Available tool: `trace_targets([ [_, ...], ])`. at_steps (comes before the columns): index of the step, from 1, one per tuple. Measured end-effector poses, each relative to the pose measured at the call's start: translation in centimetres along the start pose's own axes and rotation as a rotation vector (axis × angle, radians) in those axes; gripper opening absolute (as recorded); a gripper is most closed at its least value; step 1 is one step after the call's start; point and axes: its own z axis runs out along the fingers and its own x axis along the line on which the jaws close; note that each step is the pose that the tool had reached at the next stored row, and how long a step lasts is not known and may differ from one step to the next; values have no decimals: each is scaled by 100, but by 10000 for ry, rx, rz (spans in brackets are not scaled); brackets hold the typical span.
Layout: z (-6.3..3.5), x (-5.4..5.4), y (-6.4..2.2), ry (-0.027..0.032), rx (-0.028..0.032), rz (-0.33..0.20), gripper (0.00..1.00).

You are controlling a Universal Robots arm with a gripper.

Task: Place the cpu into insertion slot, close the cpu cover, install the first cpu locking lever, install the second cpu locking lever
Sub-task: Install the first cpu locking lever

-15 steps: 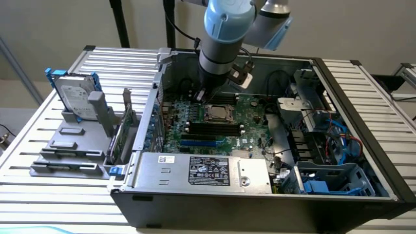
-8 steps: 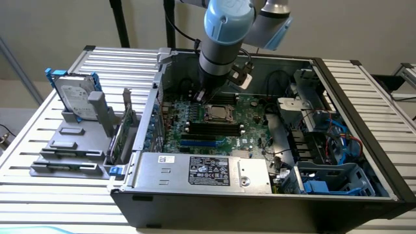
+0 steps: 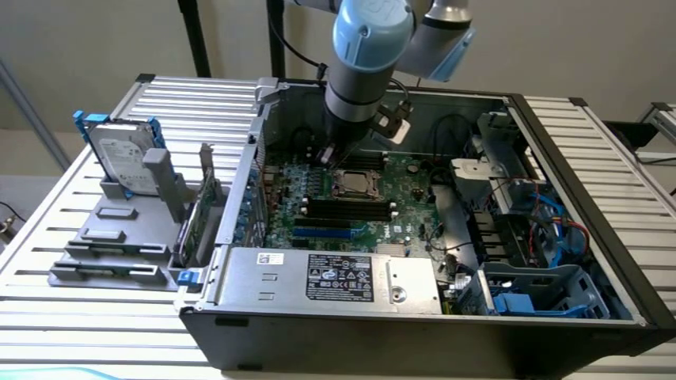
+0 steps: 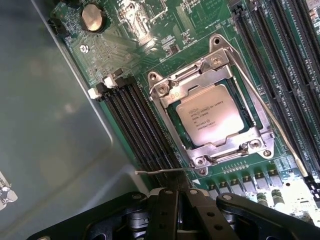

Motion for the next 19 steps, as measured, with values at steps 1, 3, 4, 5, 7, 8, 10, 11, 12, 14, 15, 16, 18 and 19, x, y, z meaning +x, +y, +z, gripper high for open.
trace_targets([
  [1, 1, 4, 2, -36, -28, 18, 11],
  [3, 3, 8, 7, -136, -95, 47, 11],
  [4, 4, 11, 9, -171, -119, 59, 11],
  [5, 6, 15, 13, -186, -132, 69, 11],
  [7, 12, 31, 24, -194, -143, 85, 11],
  [8, 16, 42, 34, -194, -145, 89, 11],
  [10, 22, 63, 60, -195, -148, 95, 11],
  [11, 24, 72, 75, -197, -151, 98, 11],
  [12, 27, 78, 88, -201, -157, 103, 11],
  [14, 32, 84, 104, -223, -174, 117, 11],
  [15, 37, 85, 110, -231, -181, 122, 11],
  [16, 42, 87, 116, -235, -185, 129, 11],
  [18, 52, 94, 133, -239, -191, 139, 11],
  [19, 58, 98, 143, -239, -195, 144, 11],
])
